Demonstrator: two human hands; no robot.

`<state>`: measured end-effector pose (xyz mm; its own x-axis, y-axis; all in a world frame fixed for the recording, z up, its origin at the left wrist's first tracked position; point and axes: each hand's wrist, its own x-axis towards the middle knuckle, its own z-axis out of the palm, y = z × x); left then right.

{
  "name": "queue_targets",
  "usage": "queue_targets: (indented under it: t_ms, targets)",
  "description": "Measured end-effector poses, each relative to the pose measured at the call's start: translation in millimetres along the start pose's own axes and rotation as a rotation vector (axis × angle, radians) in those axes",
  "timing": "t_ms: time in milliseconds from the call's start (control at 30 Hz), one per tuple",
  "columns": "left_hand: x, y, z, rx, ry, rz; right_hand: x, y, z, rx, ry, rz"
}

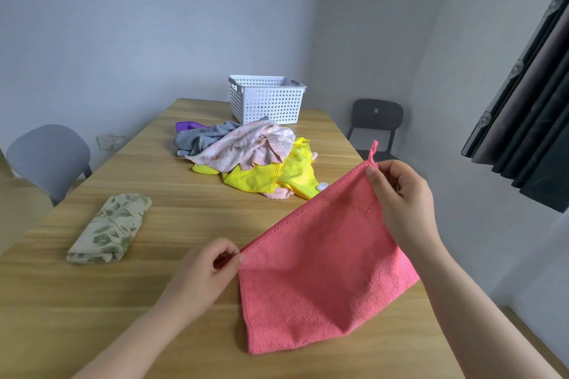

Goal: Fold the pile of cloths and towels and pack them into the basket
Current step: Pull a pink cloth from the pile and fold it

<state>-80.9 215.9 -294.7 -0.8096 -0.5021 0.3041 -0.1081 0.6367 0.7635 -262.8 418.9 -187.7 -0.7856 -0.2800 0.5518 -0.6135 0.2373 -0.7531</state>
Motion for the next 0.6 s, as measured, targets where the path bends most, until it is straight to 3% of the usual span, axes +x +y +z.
queue_targets:
  t_ms: [267, 600]
  targets:
    - [5, -3, -2, -0.001, 0.083, -0.018, 3, 10, -5, -0.015, 0.042, 0.043]
    - [17, 1, -9, -0.181, 0.124, -0.102, 6, 21, -12, -0.022, 0.076, 0.103]
